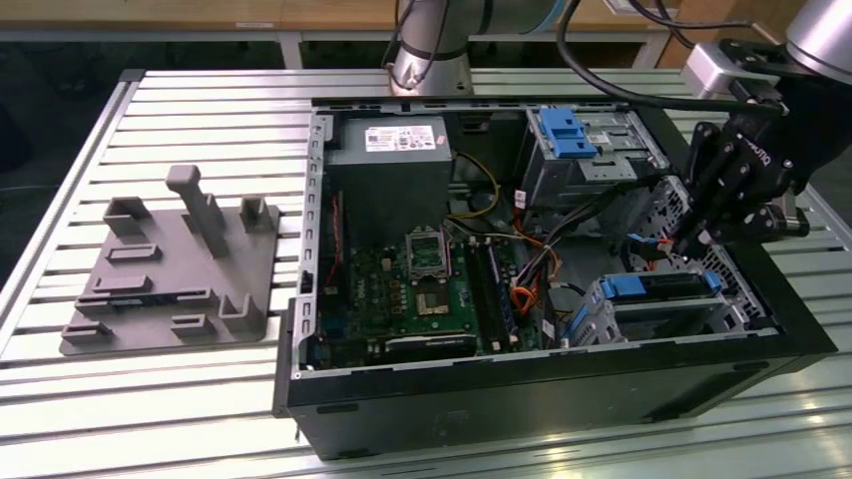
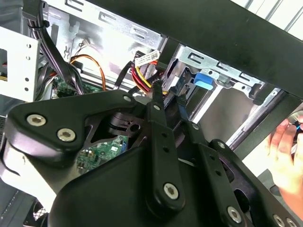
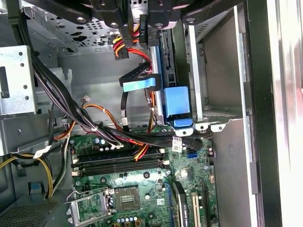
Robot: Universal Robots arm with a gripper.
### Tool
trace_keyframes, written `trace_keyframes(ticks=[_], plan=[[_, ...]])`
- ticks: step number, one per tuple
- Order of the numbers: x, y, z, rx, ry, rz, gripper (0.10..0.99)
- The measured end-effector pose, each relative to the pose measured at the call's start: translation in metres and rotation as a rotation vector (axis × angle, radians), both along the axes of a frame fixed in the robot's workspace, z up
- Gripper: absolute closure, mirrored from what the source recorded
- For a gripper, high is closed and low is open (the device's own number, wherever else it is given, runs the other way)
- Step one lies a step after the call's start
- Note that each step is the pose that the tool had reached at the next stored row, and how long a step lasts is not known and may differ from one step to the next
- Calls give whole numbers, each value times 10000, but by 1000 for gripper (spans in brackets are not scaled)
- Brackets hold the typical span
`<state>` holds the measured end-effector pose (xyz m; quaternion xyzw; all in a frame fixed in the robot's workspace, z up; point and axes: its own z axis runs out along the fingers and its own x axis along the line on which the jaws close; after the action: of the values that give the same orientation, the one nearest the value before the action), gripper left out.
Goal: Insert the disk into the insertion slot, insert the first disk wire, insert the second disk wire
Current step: 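Insert the first disk wire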
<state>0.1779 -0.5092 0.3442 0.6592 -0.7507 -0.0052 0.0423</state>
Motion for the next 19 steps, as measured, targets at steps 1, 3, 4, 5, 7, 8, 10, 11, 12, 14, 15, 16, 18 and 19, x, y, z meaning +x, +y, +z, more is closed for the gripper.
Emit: trace_keyframes(ticks=[1,3,4,5,7,8,10,11,12,14,15,16,18,19], plan=[[0,0,0,-25,0,0,820],[0,4,1,-70,-6,4,820],[1,6,0,-81,-18,8,820],[1,10,0,-89,-36,13,820],[0,28,0,-99,-69,33,820],[0,42,0,-110,-86,55,820],[0,61,0,-121,-122,100,820],[0,71,-1,-128,-148,119,820],[-2,77,0,-139,-180,133,820],[-9,83,0,-160,-254,152,820],[-13,84,0,-173,-274,158,820],[-18,84,0,-187,-282,159,820],[-31,83,-1,-223,-286,160,820],[-36,84,0,-244,-287,160,820]])
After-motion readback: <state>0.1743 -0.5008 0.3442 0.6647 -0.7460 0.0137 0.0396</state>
